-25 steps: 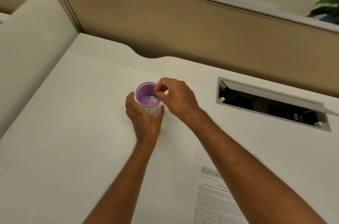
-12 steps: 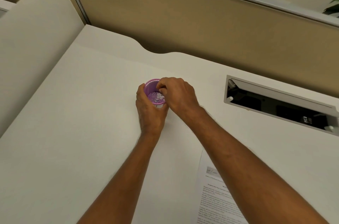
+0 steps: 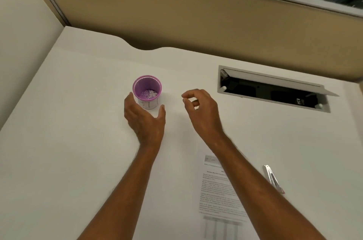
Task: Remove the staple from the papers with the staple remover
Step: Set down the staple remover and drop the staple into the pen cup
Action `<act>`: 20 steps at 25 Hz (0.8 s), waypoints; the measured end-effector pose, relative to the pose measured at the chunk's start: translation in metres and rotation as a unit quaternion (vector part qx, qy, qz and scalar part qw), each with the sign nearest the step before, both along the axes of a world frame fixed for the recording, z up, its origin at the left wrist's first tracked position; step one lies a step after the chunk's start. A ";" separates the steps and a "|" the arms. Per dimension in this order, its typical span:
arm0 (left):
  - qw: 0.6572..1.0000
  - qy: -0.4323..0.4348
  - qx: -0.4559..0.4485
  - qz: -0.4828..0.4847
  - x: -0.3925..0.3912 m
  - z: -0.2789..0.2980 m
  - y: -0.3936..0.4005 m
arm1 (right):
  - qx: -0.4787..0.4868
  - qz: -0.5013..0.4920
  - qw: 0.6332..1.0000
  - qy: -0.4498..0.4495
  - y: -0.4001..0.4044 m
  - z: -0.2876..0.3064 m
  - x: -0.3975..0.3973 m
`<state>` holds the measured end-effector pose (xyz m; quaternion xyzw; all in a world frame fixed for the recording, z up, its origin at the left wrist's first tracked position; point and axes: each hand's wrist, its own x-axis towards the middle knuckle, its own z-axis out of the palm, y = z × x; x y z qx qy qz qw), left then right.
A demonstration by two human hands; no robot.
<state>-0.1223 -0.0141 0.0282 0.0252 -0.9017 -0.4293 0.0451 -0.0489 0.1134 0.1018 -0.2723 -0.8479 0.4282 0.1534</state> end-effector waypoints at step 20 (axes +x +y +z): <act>0.852 0.017 -0.296 -0.432 0.221 -0.014 0.004 | -0.043 -0.286 0.911 -0.295 -0.013 -0.066 0.292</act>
